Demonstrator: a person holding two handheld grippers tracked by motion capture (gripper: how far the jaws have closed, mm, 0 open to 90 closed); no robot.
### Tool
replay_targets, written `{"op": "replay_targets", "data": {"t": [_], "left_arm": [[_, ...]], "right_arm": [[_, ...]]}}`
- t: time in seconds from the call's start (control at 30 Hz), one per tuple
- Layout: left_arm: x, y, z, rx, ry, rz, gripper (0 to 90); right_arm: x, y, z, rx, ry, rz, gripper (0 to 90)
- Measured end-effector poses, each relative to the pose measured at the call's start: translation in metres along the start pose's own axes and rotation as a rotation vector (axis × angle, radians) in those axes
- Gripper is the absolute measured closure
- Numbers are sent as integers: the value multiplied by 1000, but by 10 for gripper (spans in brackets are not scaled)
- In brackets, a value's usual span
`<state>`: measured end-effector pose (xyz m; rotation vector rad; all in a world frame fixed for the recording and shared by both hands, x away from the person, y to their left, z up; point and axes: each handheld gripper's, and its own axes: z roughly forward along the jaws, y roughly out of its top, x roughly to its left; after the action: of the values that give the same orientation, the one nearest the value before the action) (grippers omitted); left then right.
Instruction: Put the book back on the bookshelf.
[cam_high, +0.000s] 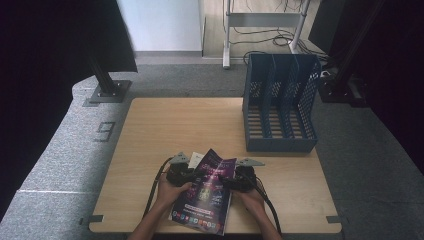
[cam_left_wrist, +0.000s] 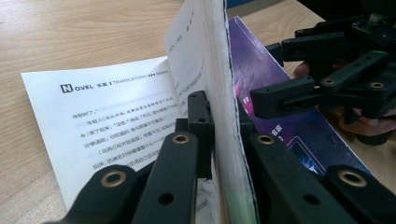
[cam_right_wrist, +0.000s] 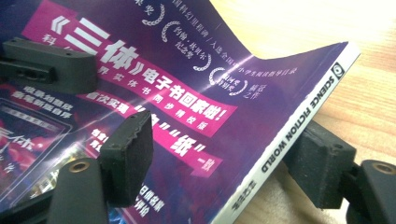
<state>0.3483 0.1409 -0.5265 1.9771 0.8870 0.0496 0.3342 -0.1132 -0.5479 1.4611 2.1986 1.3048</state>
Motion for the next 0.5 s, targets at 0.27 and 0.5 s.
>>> {"op": "replay_targets", "data": {"t": [0.27, 0.5], "left_arm": [[3, -1, 1, 7, -3, -12, 845], [5, -2, 1, 8, -1, -20, 843]], "right_arm": [[-2, 6, 4, 24, 2, 8, 317], [-1, 12, 14, 54, 18, 21, 341]]}}
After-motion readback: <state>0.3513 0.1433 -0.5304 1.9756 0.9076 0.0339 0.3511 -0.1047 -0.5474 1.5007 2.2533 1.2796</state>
